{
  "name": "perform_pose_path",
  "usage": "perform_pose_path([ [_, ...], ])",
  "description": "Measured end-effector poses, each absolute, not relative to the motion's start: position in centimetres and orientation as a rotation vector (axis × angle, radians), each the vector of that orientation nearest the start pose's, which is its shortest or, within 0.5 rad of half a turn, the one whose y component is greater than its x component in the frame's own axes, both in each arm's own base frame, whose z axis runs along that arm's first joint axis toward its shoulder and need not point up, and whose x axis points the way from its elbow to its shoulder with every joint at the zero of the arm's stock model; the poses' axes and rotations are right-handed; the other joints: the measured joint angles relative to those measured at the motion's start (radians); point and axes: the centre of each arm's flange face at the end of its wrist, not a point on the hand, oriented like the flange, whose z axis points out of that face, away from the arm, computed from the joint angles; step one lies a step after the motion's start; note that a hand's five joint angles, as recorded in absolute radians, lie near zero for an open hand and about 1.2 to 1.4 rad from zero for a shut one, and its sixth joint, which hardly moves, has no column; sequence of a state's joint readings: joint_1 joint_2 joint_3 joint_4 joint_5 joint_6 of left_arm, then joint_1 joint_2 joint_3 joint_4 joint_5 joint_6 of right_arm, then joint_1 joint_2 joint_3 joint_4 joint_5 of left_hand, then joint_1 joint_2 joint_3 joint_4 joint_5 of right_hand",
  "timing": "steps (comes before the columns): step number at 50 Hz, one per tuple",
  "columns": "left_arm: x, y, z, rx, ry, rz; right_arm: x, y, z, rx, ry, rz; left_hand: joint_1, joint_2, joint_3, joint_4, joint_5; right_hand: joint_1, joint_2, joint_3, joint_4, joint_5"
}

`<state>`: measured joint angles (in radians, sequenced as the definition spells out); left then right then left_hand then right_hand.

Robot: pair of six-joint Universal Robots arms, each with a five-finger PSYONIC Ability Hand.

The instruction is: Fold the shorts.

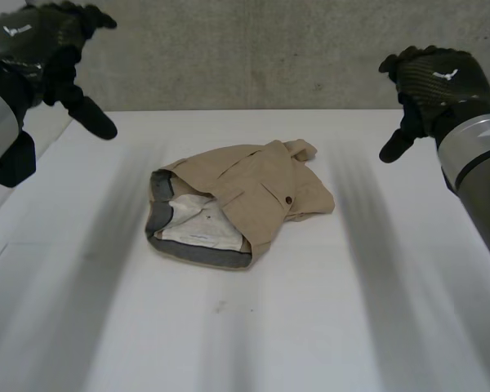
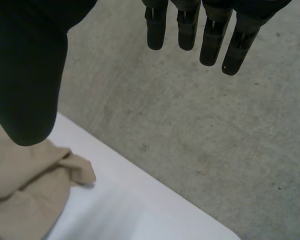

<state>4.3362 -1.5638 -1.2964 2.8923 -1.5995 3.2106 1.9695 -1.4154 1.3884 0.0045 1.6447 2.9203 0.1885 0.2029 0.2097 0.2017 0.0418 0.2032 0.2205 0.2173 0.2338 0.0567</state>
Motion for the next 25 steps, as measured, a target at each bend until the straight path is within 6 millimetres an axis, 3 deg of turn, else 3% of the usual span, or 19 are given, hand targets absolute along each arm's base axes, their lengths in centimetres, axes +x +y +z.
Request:
perform_pose_path([
  [7,-23.0,-23.1,36.4,0.516,2.319,-2.322,24.6,-26.7,32.1,-0.541,2.046,-2.156,0.000,0.000,0.000,0.000,0.000,0.000,0.000,0.000,0.000,0.000],
  [18,-23.2,-23.6,36.0,0.509,2.283,-2.366,25.0,-26.2,31.9,-0.603,2.035,-2.143,0.000,0.000,0.000,0.000,0.000,0.000,0.000,0.000,0.000,0.000],
  [25,-23.8,-25.2,34.6,0.505,2.250,-2.403,26.2,-25.5,29.6,-0.903,2.047,-2.048,0.000,0.000,0.000,0.000,0.000,0.000,0.000,0.000,0.000,0.000],
])
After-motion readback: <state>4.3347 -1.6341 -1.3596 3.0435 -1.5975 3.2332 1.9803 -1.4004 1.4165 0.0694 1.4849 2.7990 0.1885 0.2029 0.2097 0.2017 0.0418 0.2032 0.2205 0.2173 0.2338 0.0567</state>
